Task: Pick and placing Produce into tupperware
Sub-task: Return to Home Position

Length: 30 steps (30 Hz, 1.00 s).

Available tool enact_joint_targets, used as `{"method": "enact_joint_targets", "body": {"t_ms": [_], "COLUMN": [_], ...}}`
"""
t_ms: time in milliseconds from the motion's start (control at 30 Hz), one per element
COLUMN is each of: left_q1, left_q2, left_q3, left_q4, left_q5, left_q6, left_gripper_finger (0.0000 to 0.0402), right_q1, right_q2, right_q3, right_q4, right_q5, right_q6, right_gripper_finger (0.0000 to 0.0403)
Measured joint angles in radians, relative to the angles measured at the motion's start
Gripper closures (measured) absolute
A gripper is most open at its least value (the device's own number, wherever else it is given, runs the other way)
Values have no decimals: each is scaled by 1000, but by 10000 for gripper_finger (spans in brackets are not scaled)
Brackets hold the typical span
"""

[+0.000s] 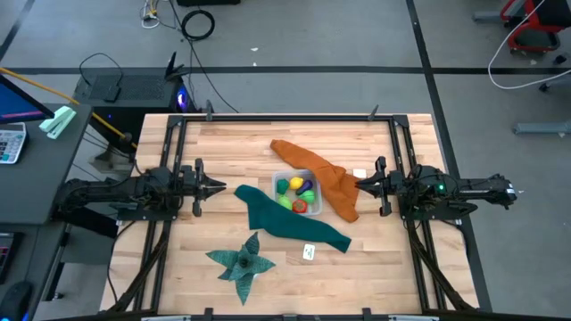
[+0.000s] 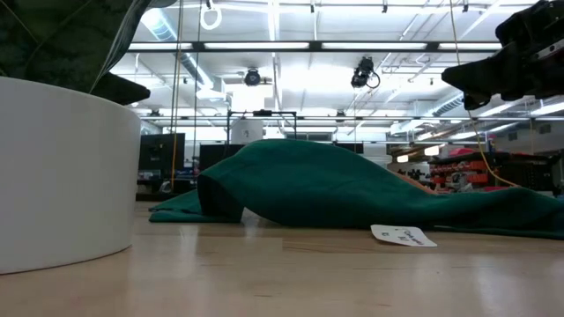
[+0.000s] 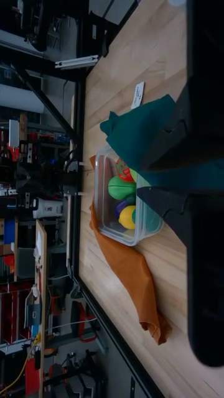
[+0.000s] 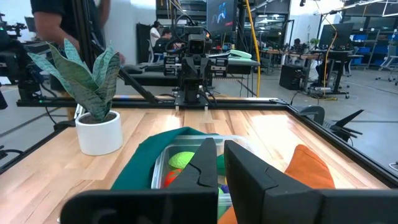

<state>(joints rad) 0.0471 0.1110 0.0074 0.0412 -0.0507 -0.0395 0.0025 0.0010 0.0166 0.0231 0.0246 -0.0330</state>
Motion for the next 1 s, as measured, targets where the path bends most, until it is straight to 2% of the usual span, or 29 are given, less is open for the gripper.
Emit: {"method": "enact_joint_targets", "body": {"t_ms": [467,1000], "left_q1": [0,0], "left_q2": [0,0], "left_q3": [0,0], "left_q4": [0,0], "left_q5": [0,0], "left_q6": [-1,0], "left_gripper_finger": [353,344], "right_q1": [0,0], "right_q2": [0,0], "right_q3": [0,0], "right_q4": [0,0], "right_q5": [0,0], "right_q6": [0,0], "right_gripper_finger": [403,403]}}
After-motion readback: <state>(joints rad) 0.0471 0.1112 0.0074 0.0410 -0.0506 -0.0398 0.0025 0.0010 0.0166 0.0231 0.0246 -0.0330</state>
